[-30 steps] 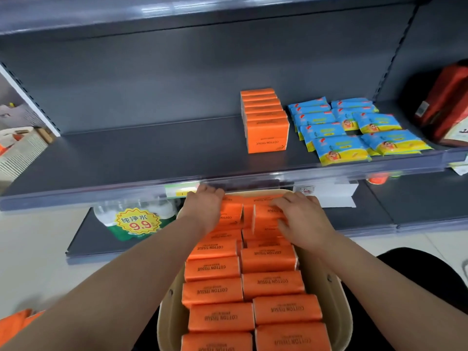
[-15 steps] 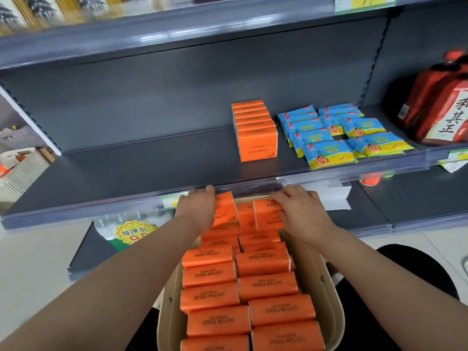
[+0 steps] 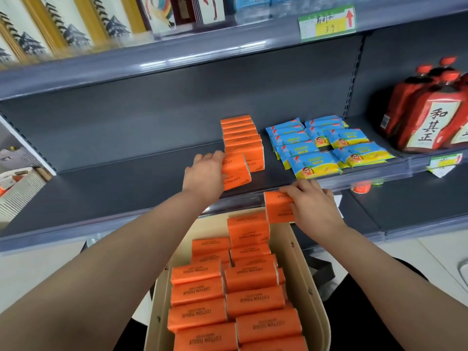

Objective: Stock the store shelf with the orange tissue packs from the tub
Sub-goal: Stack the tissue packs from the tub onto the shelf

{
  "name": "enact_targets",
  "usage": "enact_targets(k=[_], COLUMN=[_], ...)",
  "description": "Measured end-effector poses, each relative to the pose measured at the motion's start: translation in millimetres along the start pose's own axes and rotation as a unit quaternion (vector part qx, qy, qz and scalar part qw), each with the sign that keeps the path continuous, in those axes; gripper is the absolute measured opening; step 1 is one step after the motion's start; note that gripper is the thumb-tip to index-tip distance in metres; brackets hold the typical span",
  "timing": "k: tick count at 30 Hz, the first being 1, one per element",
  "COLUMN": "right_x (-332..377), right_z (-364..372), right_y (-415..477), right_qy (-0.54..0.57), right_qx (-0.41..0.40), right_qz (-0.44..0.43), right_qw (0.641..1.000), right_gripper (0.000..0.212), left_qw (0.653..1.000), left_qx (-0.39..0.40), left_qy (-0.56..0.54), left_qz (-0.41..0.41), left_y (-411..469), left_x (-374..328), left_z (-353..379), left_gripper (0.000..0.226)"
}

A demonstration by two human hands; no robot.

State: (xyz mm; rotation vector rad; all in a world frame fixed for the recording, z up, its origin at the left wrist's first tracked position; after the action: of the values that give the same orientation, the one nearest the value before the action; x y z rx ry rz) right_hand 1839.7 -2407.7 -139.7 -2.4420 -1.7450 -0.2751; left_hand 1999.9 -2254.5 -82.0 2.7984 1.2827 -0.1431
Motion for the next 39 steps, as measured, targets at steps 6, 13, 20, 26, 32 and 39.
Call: enact_targets(k=[6, 13, 20, 26, 32, 39], right_x=[-11, -25, -26, -29, -7, 38], right_z=[13, 28, 33, 31, 5, -19], right_y=[13, 20, 24, 29, 55, 111], right_qy=[0.011, 0.054, 0.041, 0.044, 0.054, 0.044], right_qx=[0.002, -0.072, -0.108, -0.108, -0.134, -0.101], right_qz=[-0.022, -0.035, -0.060, -0.062, -0.087, -0.105], right_qw=[1.000, 0.995, 0.991, 0.991, 0.986, 0.988], right_gripper=[0.050, 0.042, 0.048, 0.050, 0.050, 0.047], left_qw=[0.999, 0.998, 0.997, 0.999, 0.998, 0.997], left_qx=[0.026, 0.052, 0.020, -0.002, -0.049, -0.067], left_qy=[0.027, 0.035, 0.067, 0.043, -0.018, -0.042], left_qz=[-0.011, 0.024, 0.021, 0.013, 0.025, 0.012], left_y=[29, 60, 91, 100, 76, 43], left_x=[-14, -30, -34, -29, -8, 34], left_z=[16, 39, 39, 38, 22, 4], left_gripper=[0.040, 0.038, 0.042, 0.049, 0.051, 0.043])
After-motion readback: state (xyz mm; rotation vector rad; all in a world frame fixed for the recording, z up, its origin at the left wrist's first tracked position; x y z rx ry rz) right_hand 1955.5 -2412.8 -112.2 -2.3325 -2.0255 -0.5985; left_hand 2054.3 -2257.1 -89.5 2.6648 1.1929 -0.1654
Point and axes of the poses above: each hand's wrist, its own y-axis towards the middle knuckle, its own z-axis out of the palm, x = y × z, the point moved 4 cm from there along y, towards the middle knuckle, and after that the axes turned 14 degrees about x, right-handed, at the moved point
